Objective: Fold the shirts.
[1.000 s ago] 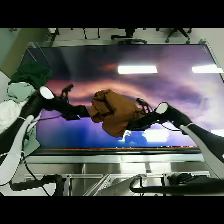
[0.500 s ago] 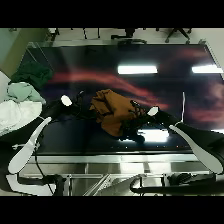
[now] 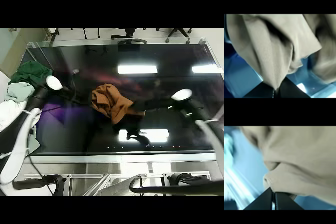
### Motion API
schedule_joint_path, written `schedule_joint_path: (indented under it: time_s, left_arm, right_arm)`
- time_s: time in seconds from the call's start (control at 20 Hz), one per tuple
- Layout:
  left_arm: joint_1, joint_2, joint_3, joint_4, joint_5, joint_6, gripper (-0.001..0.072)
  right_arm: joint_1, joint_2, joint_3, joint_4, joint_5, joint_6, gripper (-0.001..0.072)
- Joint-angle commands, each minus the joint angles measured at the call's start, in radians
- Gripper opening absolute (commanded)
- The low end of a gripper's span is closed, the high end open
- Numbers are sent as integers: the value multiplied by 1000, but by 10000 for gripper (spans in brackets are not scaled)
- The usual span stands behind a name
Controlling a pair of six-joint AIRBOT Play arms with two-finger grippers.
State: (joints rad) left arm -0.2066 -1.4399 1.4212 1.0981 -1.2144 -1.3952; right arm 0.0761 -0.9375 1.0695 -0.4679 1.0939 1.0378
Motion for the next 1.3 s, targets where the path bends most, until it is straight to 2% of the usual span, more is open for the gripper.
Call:
schedule_joint_path:
  time_s: [0.0, 0.3, 0.5, 0.7, 0.9, 1.1, 1.25]
  left_arm:
    - [66, 180, 157, 35, -123, -5, 11]
    - [167, 407, 312, 37, -177, 1, 11]
    - [262, 407, 267, 35, -237, 29, 11]
    - [253, 280, 46, 25, -203, 66, 12]
    - [156, 82, -114, 26, -21, 75, 12]
    - [105, -126, -72, 25, 123, 73, 12]
    - [122, -218, 77, 26, 60, 8, 20]
  right_arm:
    - [-215, 177, 183, 46, 101, -18, 21]
    - [-435, 311, 376, 42, 109, -18, 21]
    - [-469, 264, 345, -45, 120, 2, 21]
    - [-439, 138, 178, -35, 143, -3, 21]
    - [-316, -26, -7, -26, 137, -104, 21]
    - [-254, -202, -35, -25, 56, -147, 21]
    - [-264, -253, -33, -26, -10, -153, 22]
